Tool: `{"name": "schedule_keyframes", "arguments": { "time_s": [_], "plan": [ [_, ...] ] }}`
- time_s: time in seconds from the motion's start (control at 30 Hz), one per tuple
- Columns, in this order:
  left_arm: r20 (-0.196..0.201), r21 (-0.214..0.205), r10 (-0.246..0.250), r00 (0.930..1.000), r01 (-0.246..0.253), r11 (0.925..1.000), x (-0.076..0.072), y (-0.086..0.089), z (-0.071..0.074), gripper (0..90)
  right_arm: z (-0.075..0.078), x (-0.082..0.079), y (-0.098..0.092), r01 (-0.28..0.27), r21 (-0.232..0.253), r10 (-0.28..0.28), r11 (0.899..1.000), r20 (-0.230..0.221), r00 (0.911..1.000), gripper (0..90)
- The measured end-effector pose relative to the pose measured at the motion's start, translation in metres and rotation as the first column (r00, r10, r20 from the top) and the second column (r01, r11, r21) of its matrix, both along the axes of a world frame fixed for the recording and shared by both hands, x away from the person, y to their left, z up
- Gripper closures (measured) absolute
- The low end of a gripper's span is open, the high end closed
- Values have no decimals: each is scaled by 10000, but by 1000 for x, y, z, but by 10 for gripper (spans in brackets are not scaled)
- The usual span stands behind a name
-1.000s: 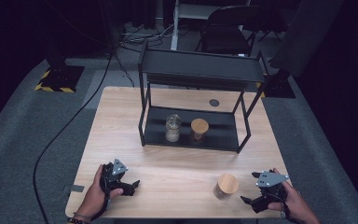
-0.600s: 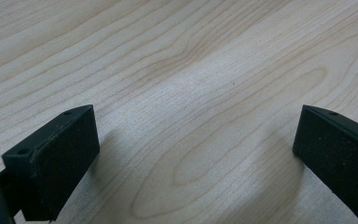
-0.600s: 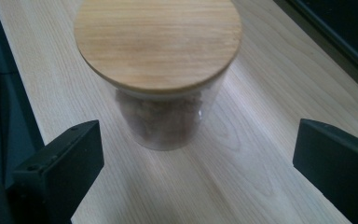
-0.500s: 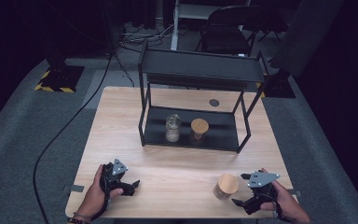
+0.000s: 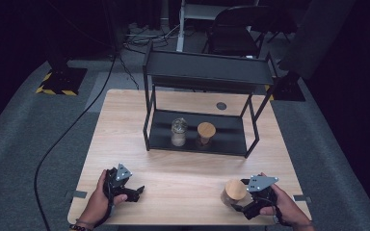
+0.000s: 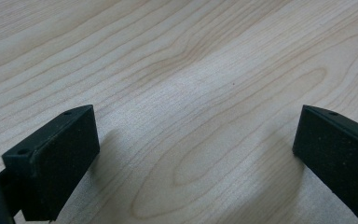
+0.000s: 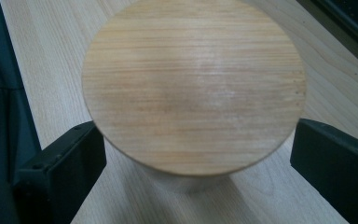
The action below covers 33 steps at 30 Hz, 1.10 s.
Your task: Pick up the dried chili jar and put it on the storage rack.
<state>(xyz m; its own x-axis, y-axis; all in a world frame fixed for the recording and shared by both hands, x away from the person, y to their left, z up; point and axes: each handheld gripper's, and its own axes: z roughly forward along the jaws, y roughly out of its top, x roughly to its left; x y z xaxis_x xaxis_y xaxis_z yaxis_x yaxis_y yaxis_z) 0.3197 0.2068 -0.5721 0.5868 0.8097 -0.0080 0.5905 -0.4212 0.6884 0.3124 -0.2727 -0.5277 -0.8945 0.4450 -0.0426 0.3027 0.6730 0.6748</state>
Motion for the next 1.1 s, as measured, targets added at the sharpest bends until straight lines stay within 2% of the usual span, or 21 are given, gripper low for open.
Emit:
{"name": "schedule_keyframes", "arguments": {
  "time_s": [0.13, 0.27, 0.37, 0.73, 0.93, 1.1],
  "plan": [
    [-6, -1, 1, 10000, -1, 10000, 0, 0, 0, 0, -1, 1, 3, 80, 193, -79, 9998, -32, 10000, 39],
    [-5, -1, 2, 10000, -2, 10000, 0, 0, 0, 0, -3, 3, 5, 204, 191, -203, 9996, -31, 9998, 56],
    [-3, -7, 7, 10000, -7, 10000, 0, 0, 0, 0, -4, 5, 5, 437, 409, -436, 9982, -35, 9990, 73],
    [-2, -6, -13, 10000, 13, 10000, 0, 0, 0, 0, -6, 6, 8, 251, 690, -233, 9973, -273, 9994, 194],
    [-2, 0, -14, 10000, 14, 10000, 0, 0, 0, 0, -7, 4, 9, 281, 793, -264, 9965, -221, 9994, 238],
    [-4, -2, -16, 10000, 16, 10000, 0, 0, 0, 0, -8, 3, 8, 263, 834, -249, 9962, -170, 9995, 239]
  ]
}}
